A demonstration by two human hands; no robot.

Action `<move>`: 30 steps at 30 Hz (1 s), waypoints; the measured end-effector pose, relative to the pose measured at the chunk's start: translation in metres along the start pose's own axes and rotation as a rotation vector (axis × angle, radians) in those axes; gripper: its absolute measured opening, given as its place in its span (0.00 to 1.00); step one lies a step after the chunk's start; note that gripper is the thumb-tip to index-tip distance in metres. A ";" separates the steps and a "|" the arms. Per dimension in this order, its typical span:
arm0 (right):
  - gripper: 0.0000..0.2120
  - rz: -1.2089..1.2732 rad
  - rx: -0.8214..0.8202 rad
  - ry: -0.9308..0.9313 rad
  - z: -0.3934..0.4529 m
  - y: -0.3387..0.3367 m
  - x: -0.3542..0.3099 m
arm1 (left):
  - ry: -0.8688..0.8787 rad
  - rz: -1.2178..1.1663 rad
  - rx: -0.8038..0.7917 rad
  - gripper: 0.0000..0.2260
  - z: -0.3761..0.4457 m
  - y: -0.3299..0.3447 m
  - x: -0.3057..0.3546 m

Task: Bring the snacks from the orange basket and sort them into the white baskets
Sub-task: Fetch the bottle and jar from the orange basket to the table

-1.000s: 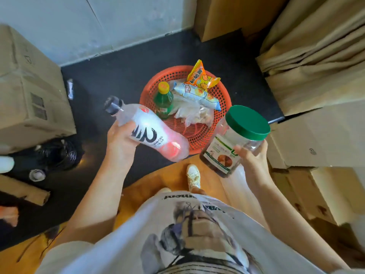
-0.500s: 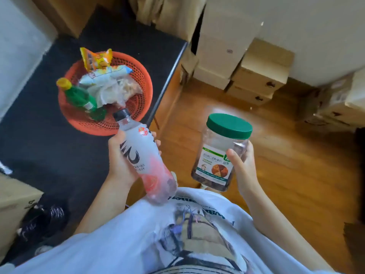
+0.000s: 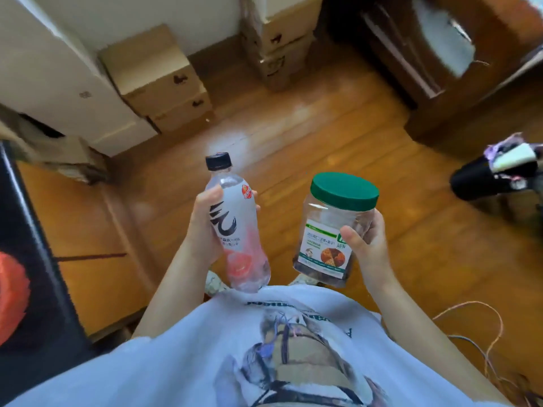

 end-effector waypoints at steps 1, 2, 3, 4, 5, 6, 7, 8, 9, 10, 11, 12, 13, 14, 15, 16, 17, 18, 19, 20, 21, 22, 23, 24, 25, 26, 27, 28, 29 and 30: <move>0.50 0.030 0.054 -0.015 -0.009 -0.029 0.000 | -0.024 0.011 -0.039 0.33 0.020 0.027 -0.011; 0.51 0.061 0.108 -0.030 -0.017 -0.057 0.000 | -0.046 0.029 -0.086 0.31 0.038 0.055 -0.020; 0.51 0.088 0.161 -0.043 -0.026 -0.084 0.000 | -0.072 0.048 -0.139 0.29 0.055 0.082 -0.029; 0.50 0.107 0.208 -0.055 -0.034 -0.108 0.000 | -0.103 0.066 -0.191 0.26 0.070 0.108 -0.037; 0.47 0.119 0.245 -0.066 -0.042 -0.130 0.000 | -0.136 0.076 -0.236 0.24 0.083 0.131 -0.045; 0.43 0.130 0.275 -0.081 -0.050 -0.149 0.002 | -0.163 0.090 -0.274 0.23 0.096 0.152 -0.052; 0.39 0.144 0.310 -0.095 -0.058 -0.167 0.003 | -0.181 0.106 -0.310 0.22 0.108 0.172 -0.059; 0.38 0.160 0.348 -0.111 -0.065 -0.183 0.004 | -0.194 0.122 -0.344 0.21 0.120 0.191 -0.065; 0.39 0.177 0.386 -0.126 -0.073 -0.198 0.006 | -0.206 0.135 -0.375 0.21 0.131 0.209 -0.071; 0.40 0.195 0.418 -0.135 -0.079 -0.212 0.007 | -0.223 0.143 -0.398 0.21 0.141 0.225 -0.077; 0.41 0.212 0.442 -0.142 -0.084 -0.223 0.009 | -0.245 0.143 -0.413 0.23 0.152 0.239 -0.083; 0.42 0.226 0.462 -0.150 -0.089 -0.235 0.010 | -0.272 0.139 -0.422 0.25 0.162 0.252 -0.090; 0.44 0.244 0.484 -0.154 -0.093 -0.246 0.011 | -0.302 0.137 -0.430 0.28 0.172 0.264 -0.098; 0.46 0.269 0.511 -0.155 -0.096 -0.257 0.013 | -0.337 0.136 -0.439 0.30 0.183 0.276 -0.105; 0.49 0.297 0.541 -0.152 -0.100 -0.268 0.014 | -0.374 0.129 -0.451 0.32 0.193 0.287 -0.113; 0.52 0.320 0.573 -0.146 -0.102 -0.278 0.016 | -0.409 0.116 -0.464 0.33 0.204 0.299 -0.121; 0.55 0.340 0.605 -0.138 -0.104 -0.290 0.017 | -0.436 0.107 -0.476 0.34 0.216 0.312 -0.128; 0.56 0.357 0.638 -0.133 -0.104 -0.302 0.018 | -0.457 0.106 -0.491 0.35 0.228 0.325 -0.135; 0.57 0.369 0.669 -0.132 -0.103 -0.316 0.017 | -0.474 0.111 -0.514 0.34 0.242 0.339 -0.141; 0.57 0.375 0.699 -0.132 -0.100 -0.330 0.016 | -0.490 0.118 -0.539 0.31 0.256 0.353 -0.147; 0.56 0.379 0.727 -0.136 -0.097 -0.345 0.012 | -0.506 0.127 -0.561 0.26 0.271 0.367 -0.152; 0.54 0.385 0.754 -0.146 -0.093 -0.361 0.008 | -0.522 0.138 -0.580 0.22 0.286 0.381 -0.156; 0.51 0.396 0.778 -0.159 -0.089 -0.376 0.002 | -0.535 0.152 -0.595 0.21 0.302 0.396 -0.159; 0.47 0.406 0.799 -0.168 -0.084 -0.392 -0.004 | -0.551 0.161 -0.606 0.20 0.317 0.411 -0.161; 0.44 0.414 0.818 -0.175 -0.080 -0.407 -0.010 | -0.565 0.167 -0.618 0.21 0.332 0.427 -0.163; 0.43 0.420 0.838 -0.185 -0.076 -0.422 -0.016 | -0.574 0.174 -0.640 0.21 0.346 0.442 -0.164; 0.42 0.428 0.856 -0.196 -0.073 -0.437 -0.020 | -0.576 0.186 -0.669 0.22 0.359 0.458 -0.164; 0.41 0.435 0.875 -0.202 -0.070 -0.450 -0.023 | -0.576 0.199 -0.701 0.22 0.372 0.473 -0.165; 0.39 0.444 0.899 -0.208 -0.069 -0.462 -0.024 | -0.575 0.216 -0.730 0.22 0.383 0.487 -0.167; 0.36 0.456 0.928 -0.219 -0.069 -0.473 -0.024 | -0.582 0.236 -0.755 0.22 0.393 0.501 -0.171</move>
Point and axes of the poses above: each hand's wrist, its own z-axis towards the middle knuckle, its own y-axis out of the palm, x = y × z, the point moved 7 cm from there along z, towards the middle knuckle, and after that the axes turned 15 degrees about -x, right-handed, at the moved point
